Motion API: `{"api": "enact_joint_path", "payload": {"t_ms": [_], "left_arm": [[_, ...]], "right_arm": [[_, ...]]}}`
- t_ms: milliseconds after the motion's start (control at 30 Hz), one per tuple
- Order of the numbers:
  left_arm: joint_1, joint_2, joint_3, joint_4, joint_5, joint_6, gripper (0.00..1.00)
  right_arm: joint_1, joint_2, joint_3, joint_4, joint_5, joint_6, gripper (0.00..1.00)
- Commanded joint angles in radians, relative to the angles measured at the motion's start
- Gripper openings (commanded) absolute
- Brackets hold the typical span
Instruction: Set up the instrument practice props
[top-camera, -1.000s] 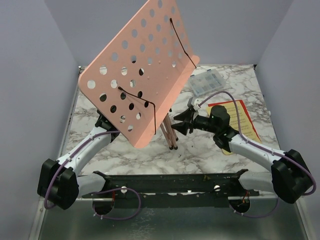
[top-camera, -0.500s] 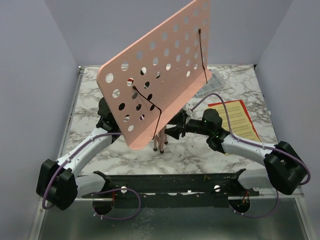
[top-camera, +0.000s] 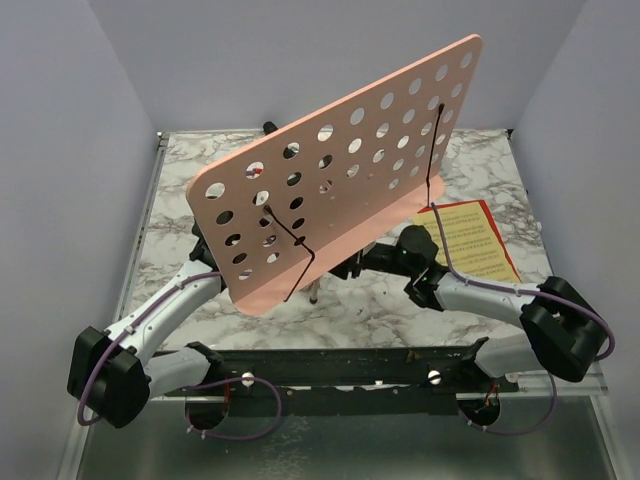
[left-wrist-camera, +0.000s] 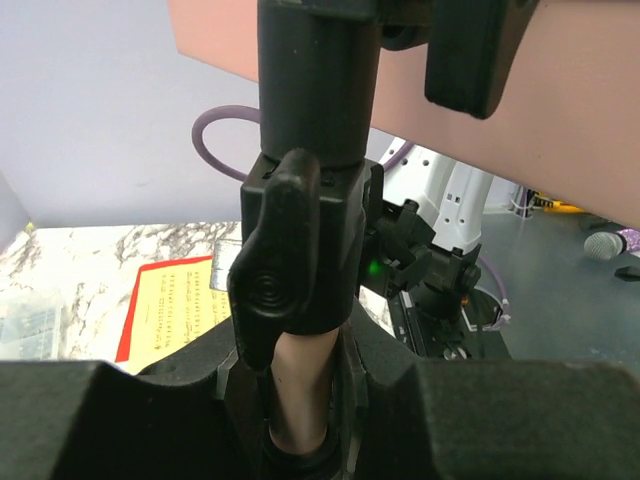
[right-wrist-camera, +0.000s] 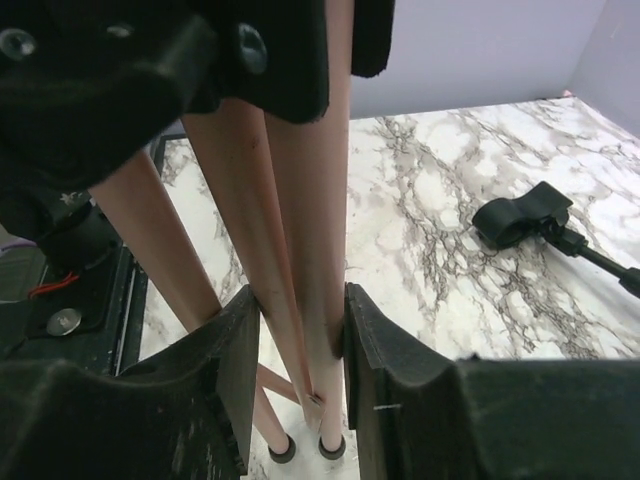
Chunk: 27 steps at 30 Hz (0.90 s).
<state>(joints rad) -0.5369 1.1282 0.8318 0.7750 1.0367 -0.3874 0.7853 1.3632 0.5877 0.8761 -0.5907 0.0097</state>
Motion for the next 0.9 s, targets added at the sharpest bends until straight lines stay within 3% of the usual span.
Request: {"api": "enact_joint_path", "payload": {"t_ms": [0, 200, 367, 567, 667, 867], "left_arm": [[0.003, -0.073, 0.03, 0.082, -0.017, -0.031, 0.0], [0.008, -0.003, -0.004, 0.09, -0.088, -0.006, 0.0], [0.013, 0.032, -0.037, 0.219, -0.12, -0.086, 0.0], [0.027, 0.003, -0.022, 0.228, -0.128, -0.107, 0.0], [0.069, 0.001, 0.0, 0.251, -0.136, -0.145, 0.0], [0.155, 0.037, 0.008, 0.437, -0.149, -0.304, 0.0]], "right_arm": [[-0.005, -0.025, 0.073, -0.052, 0.218, -0.05, 0.34], [0.002, -0.058, 0.083, -0.176, 0.397, 0.001, 0.57], [0.002, -0.116, 0.004, -0.136, 0.514, 0.069, 0.58], [0.002, -0.198, -0.017, -0.22, 0.561, 0.122, 0.63], [0.002, -0.249, 0.013, -0.297, 0.513, 0.126, 0.66], [0.002, -0.285, 0.077, -0.345, 0.229, 0.246, 0.71]]}}
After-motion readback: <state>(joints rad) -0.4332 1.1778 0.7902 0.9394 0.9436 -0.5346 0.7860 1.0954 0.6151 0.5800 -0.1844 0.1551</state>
